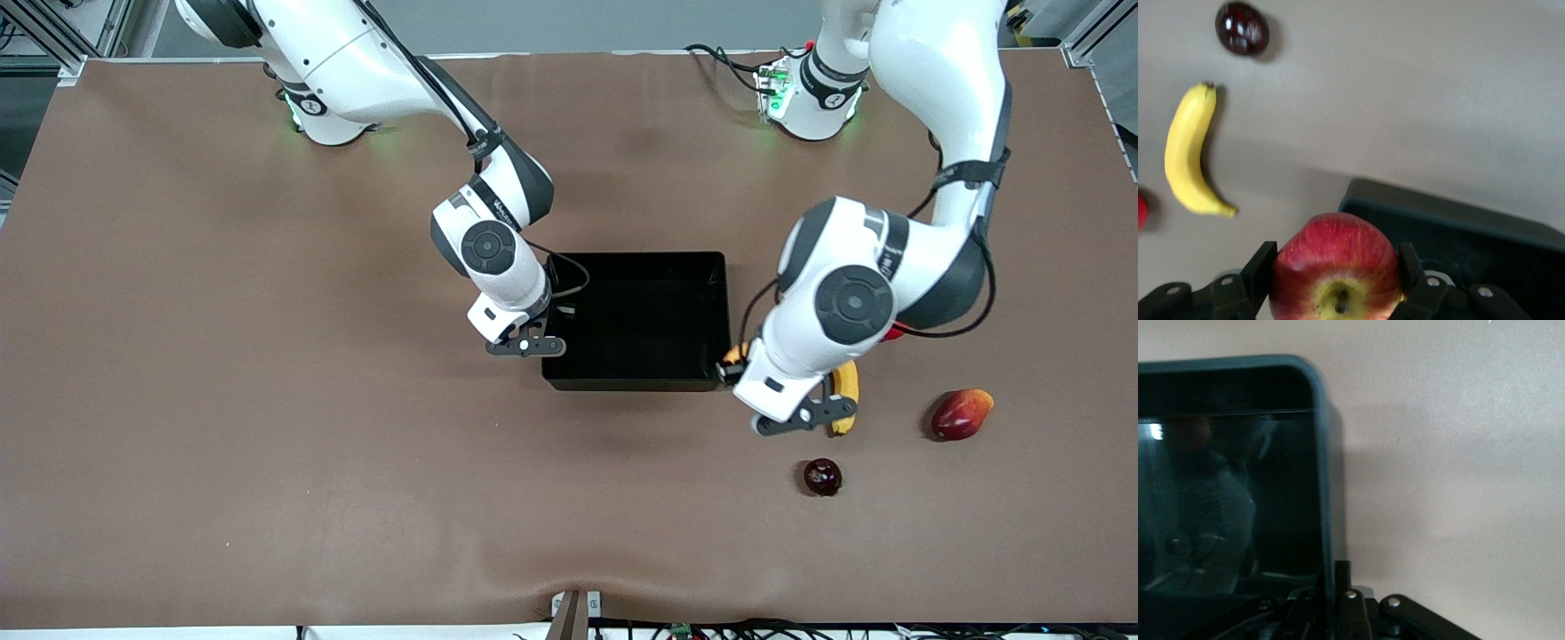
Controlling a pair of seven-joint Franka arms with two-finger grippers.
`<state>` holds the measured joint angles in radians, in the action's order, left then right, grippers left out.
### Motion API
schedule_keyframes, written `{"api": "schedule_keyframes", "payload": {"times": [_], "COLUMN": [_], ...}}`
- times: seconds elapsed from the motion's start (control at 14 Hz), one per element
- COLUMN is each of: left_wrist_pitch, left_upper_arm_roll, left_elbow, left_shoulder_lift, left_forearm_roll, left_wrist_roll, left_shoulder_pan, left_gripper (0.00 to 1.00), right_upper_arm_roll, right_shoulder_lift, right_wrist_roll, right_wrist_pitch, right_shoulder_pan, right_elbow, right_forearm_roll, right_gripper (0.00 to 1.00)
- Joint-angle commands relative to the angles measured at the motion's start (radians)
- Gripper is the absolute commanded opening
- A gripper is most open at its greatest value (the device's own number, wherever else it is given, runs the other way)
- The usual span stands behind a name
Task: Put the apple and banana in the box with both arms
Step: 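Slide the tray with the right gripper while the left gripper lifts the apple, then lower the apple into the tray while the right gripper releases the tray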
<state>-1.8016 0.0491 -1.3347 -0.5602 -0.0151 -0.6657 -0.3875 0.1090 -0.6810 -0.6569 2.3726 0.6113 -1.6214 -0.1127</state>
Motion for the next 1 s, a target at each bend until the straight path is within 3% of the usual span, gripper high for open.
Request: {"api": "schedule_keyframes", "payload": {"times": [0.0, 0.21, 0.43, 0.93], "left_wrist_pitch": [0.030, -0.011, -0.151, -0.372], "left_upper_arm_roll": [-0.008, 0.023, 0.061, 0.071], "left_elbow": [-0.064, -0.147, -0.265, -0.471], "left_shoulder_lift": [0.051, 0.068, 0.091, 0.080], "left_forearm_roll": [0.004, 0.009, 0.004, -0.109], "left_wrist_roll": [-0.112, -0.184, -0.293, -0.452], "left_shoulder_pan": [-0.043, -0.065, -0.068, -0.122], "left_gripper": [0.00, 0.00, 0.00, 0.00], "right_upper_arm_roll": [-0.017, -0.020, -0.020, -0.019], "right_shoulder_lift": [0.009, 0.044, 0.125, 0.288], "right_wrist_roll": [-0.012, -0.007, 0.013, 0.391], "right_wrist_pitch": [-0.004, -0.018, -0.084, -0.347], "right_shoulder_pan": [0.008, -0.008, -0.062, -0.344], "right_elbow": [0.026, 0.025, 0.017, -0.002], "right_forearm_roll": [-0.004, 0.007, 0.010, 0.007], "right_gripper": [1.00, 1.00, 1.00, 1.00]}}
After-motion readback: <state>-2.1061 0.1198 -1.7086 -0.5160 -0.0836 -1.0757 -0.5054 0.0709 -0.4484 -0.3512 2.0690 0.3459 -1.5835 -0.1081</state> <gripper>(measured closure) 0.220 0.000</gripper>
